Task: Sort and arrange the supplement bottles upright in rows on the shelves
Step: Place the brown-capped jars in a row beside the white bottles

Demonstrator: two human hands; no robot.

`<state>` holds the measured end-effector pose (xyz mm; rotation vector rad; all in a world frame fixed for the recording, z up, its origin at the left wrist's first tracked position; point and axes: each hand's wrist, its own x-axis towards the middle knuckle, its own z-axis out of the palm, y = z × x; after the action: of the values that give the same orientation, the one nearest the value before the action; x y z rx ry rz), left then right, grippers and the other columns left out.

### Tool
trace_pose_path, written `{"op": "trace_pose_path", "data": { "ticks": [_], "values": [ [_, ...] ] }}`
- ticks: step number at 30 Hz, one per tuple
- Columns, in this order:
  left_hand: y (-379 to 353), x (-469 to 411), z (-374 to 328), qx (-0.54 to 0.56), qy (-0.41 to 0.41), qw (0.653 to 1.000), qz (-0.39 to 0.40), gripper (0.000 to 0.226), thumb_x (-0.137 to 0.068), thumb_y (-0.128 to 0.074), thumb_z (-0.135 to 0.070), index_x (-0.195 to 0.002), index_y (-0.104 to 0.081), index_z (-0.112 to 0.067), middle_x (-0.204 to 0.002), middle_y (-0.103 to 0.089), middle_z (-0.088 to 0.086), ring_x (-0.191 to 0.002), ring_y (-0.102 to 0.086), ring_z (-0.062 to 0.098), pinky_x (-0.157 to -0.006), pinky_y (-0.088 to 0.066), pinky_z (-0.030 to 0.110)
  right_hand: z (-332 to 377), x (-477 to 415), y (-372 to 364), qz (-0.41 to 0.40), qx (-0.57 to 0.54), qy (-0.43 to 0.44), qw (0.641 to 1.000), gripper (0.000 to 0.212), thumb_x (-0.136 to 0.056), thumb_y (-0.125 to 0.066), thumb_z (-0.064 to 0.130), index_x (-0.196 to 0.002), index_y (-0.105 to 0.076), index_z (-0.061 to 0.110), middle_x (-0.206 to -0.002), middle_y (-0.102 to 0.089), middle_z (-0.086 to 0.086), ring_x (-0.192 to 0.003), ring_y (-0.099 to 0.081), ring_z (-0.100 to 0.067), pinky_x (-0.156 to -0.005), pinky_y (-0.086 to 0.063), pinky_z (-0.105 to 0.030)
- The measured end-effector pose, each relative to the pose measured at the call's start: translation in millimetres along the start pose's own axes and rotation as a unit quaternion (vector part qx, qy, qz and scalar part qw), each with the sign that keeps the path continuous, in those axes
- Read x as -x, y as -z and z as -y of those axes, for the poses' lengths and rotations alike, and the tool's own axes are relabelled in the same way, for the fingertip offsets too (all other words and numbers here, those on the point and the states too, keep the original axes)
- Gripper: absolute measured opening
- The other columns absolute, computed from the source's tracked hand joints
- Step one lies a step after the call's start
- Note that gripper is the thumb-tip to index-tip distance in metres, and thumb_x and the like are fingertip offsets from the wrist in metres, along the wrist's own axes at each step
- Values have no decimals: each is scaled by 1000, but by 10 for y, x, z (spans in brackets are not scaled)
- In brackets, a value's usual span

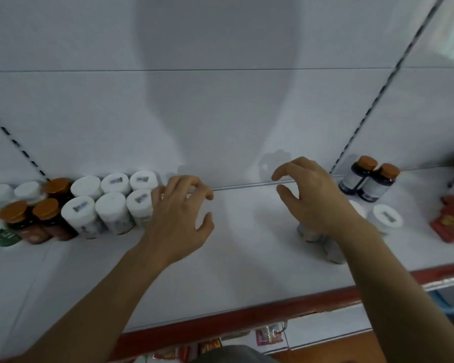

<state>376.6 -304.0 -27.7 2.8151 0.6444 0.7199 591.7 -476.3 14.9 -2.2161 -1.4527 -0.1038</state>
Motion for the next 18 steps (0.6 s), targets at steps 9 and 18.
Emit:
{"op": "trace_pose_path", "data": {
  "ticks": [9,18],
  "values": [
    [-646,-174,-718,-35,18,974,222,70,-94,-53,-57,-154,-25,-36,-155,-25,-8,-145,-19,12,-116,-13,44,-1284,516,944,138,63,-95,984,42,-93,-55,0,-127,-62,24,-125,-54,6,-103,-46,-14,-87,-33,-24],
    [-1117,-408,-1625,309,-4,938,159,56,-92,-73,-33,-137,-41,-41,-141,-45,-27,-130,-44,-4,-103,-31,12,-1864,850,767,208,-11,-97,973,56,-90,-72,29,-135,-42,39,-131,-55,6,-111,-53,-13,-91,-43,-29]
  ]
}}
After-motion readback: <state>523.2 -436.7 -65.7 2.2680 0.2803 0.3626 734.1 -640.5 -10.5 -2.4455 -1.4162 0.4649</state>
